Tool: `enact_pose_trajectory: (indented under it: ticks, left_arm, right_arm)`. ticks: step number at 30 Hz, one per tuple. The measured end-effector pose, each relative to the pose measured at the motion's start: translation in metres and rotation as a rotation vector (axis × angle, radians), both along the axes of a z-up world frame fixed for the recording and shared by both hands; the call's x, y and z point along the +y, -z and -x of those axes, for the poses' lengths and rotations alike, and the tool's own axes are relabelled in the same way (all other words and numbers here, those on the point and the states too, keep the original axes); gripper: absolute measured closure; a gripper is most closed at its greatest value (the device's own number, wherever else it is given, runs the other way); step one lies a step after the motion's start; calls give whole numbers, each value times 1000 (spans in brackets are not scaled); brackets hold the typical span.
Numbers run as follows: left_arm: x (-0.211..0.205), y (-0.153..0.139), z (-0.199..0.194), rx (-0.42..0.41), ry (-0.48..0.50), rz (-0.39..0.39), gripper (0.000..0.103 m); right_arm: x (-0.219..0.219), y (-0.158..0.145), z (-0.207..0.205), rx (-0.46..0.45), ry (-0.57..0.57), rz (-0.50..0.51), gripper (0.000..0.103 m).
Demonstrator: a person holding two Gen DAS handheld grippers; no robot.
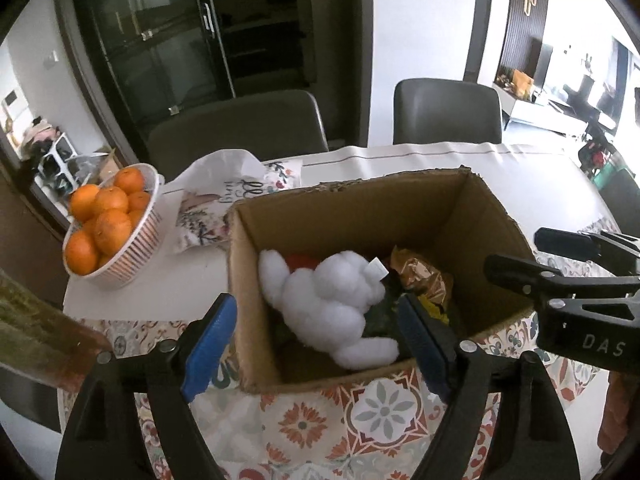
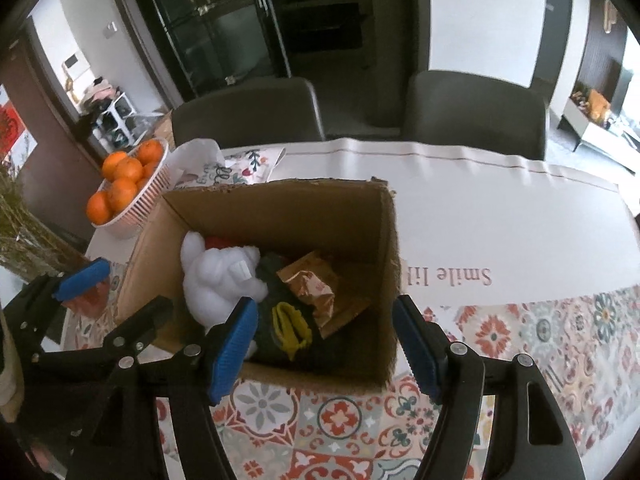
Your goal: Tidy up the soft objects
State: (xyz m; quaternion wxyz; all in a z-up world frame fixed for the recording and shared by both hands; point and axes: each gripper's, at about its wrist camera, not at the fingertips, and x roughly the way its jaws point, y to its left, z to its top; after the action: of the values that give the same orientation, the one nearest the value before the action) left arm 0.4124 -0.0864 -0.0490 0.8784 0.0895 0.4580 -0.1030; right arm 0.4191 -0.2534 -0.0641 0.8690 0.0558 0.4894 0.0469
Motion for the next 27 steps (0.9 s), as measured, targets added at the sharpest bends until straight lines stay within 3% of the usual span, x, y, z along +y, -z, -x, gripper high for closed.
enact_pose_trajectory:
  ticks: [17, 27]
  left_arm:
    - [28, -47, 86, -135, -75, 32, 3]
    - [44, -73, 155, -244, -72, -2, 0]
  right_arm:
    - [9, -37, 101, -117, 65, 23, 32]
    - [23, -61, 179, -232, 104, 66, 22]
